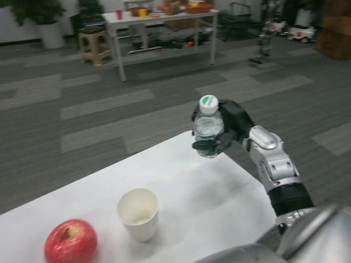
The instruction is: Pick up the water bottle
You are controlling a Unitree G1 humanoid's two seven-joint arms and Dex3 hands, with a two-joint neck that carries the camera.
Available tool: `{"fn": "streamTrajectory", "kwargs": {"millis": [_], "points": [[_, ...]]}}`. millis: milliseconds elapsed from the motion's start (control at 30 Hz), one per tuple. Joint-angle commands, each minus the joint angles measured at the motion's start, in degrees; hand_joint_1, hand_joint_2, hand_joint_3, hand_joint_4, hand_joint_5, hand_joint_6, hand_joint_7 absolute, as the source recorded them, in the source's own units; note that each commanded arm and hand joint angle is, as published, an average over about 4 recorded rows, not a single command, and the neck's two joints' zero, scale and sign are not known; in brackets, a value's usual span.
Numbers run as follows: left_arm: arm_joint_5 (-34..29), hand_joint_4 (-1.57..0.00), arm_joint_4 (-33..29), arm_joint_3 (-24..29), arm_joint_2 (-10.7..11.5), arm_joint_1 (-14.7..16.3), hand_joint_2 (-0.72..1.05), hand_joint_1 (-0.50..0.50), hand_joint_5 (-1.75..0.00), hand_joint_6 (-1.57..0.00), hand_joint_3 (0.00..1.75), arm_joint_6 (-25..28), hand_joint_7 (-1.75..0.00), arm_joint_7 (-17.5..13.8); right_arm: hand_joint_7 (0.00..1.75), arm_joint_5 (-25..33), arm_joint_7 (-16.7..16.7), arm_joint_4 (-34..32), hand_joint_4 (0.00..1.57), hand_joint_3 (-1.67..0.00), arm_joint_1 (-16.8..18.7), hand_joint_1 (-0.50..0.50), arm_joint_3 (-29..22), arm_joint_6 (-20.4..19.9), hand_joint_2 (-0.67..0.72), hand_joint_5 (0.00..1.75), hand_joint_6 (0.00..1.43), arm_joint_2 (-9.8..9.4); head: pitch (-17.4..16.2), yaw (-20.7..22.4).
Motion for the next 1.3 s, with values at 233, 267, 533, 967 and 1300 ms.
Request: {"fn": "streamTrajectory", "kwargs": {"millis": [233, 267, 533, 967, 1300], "points": [[2.54, -0.04, 0.32, 0.32, -3.21, -2.17, -0.72, -0.5, 0.0, 0.0, 0.09, 0.04, -0.02, -0.31, 1.33, 0.96, -2.58, 5.15, 1.51, -0.79, -7.76, -0.04, 10.42, -4.96, -0.27, 1.26, 1.37, -4.63, -9.22, 10.39], [2.89, -0.03, 0.23, 0.3, -3.47, -2.06, -0.72, -0.5, 0.0, 0.0, 0.09, 0.04, -0.02, -0.26, 1.33, 1.26, -2.52, 5.32, 1.51, -0.79, -7.89, -0.04, 11.15, -4.94, -0.29, 1.26, 1.37, -5.07, -9.64, 10.96], [4.76, -0.01, -0.69, -0.03, -4.57, -1.53, -0.72, -0.5, 0.0, 0.0, 0.09, 0.24, -0.02, -0.13, 1.33, 1.88, -2.12, 4.97, 1.51, -0.79, -7.74, -0.04, 12.75, -4.63, -0.29, 1.26, 1.37, -5.91, -13.03, 14.19], [5.92, 0.0, -0.98, -0.71, -6.35, -0.48, -0.72, -0.5, 0.0, 0.0, 0.09, 0.42, -0.03, -0.04, 1.33, 4.01, -1.46, 4.58, 1.51, -0.79, -6.95, -0.04, 13.83, -4.34, -0.29, 1.26, 1.36, -6.96, -13.56, 13.59], [6.1, -0.04, -1.32, -0.66, -7.19, -0.02, -0.72, -0.5, 0.0, 0.0, 0.09, 0.04, -0.05, -0.13, 1.33, 5.59, 0.78, 3.19, 1.51, -0.79, -5.18, 0.0, 14.07, -3.51, -0.29, 1.26, 1.34, -7.06, -12.16, 13.3]]}}
